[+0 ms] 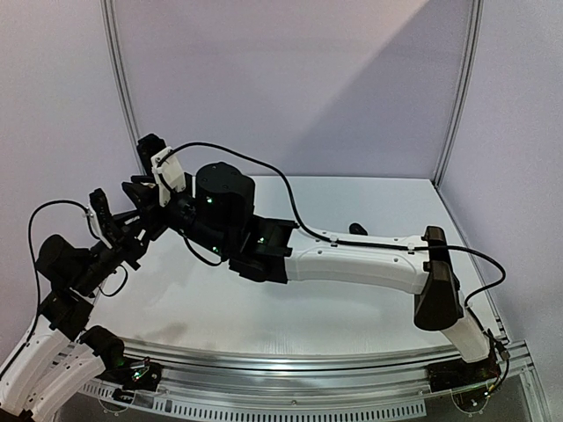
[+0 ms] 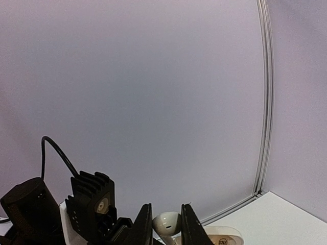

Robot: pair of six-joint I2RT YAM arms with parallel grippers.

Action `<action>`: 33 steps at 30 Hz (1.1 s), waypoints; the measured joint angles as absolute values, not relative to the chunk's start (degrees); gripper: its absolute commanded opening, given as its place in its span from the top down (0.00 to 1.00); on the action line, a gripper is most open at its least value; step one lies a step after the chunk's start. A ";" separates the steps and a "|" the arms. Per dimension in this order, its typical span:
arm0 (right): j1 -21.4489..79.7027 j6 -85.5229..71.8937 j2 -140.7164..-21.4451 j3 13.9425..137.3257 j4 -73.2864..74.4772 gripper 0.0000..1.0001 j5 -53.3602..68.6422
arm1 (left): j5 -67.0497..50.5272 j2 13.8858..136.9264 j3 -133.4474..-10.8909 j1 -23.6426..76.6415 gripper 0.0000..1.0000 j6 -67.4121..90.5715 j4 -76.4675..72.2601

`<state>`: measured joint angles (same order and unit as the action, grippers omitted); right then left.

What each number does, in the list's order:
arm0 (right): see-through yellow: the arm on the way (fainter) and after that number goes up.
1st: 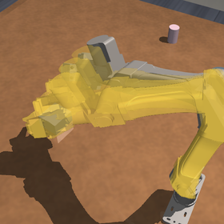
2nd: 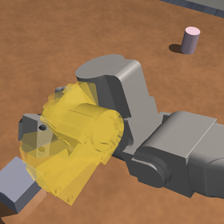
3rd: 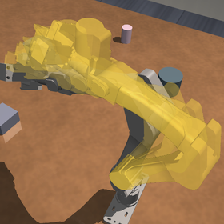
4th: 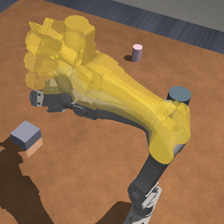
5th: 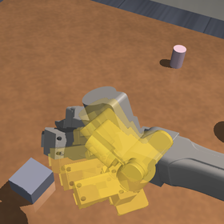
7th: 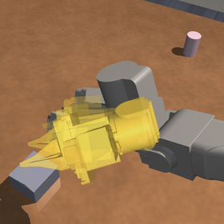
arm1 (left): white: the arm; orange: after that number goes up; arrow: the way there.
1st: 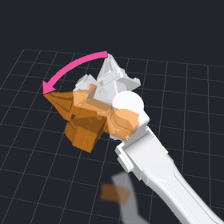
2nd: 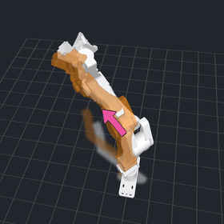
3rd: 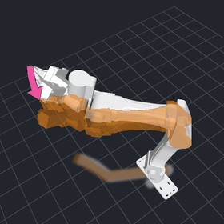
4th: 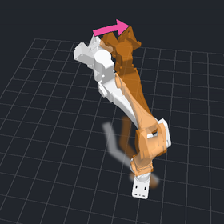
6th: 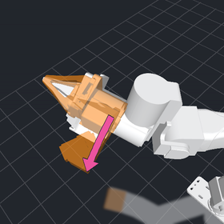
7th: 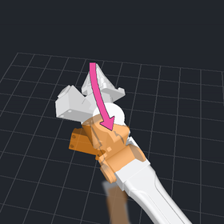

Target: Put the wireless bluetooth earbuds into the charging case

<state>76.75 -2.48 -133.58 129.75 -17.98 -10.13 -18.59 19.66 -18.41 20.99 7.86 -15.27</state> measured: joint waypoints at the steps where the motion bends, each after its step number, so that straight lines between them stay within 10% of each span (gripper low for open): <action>1: 76.75 -2.48 -133.58 129.75 -17.93 1.00 -10.13 | -18.57 19.55 -18.41 20.99 1.00 7.92 -15.29; 33: 76.44 0.16 -133.88 127.59 -17.54 1.00 -11.77 | -18.57 18.61 -18.39 20.99 1.00 8.23 -14.55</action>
